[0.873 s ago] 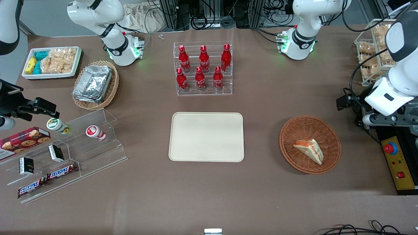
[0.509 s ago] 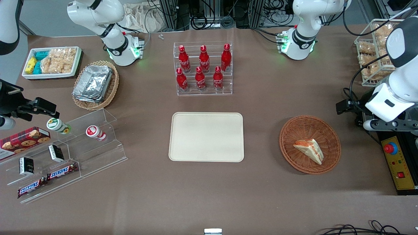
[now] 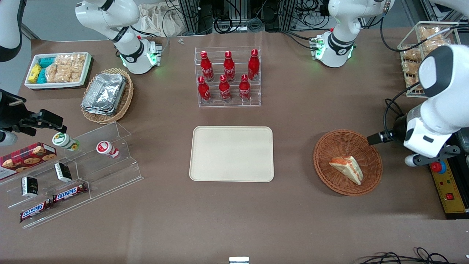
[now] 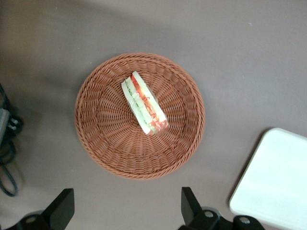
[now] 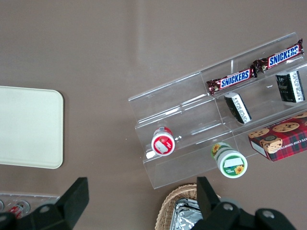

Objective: Place sandwich from basket to tray
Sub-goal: 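Move the left gripper over the wrapped sandwich in the wicker basket, then lower the left gripper and close it on the wrapped sandwich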

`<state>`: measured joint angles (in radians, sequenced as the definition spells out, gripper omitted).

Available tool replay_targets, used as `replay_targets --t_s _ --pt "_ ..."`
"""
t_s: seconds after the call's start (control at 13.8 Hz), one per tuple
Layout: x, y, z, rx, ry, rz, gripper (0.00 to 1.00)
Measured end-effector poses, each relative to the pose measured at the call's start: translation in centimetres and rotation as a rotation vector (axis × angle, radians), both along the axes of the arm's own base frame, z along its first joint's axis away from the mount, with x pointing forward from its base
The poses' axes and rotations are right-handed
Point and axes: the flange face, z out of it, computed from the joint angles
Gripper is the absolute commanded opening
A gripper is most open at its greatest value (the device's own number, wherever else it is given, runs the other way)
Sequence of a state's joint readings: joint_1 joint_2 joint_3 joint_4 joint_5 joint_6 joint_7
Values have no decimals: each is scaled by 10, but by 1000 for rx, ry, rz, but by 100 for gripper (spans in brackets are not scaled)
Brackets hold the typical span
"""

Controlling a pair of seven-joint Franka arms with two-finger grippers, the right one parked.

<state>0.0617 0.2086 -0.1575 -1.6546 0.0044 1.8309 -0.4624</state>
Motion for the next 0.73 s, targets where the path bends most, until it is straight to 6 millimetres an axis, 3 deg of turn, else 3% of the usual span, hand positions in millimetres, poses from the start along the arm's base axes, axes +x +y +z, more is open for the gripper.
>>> replay_targets --t_s 0.44,0.73 --pt "5 1 -83 89 0 222 100" --pt "20 -16 -135 87 -22 386 100"
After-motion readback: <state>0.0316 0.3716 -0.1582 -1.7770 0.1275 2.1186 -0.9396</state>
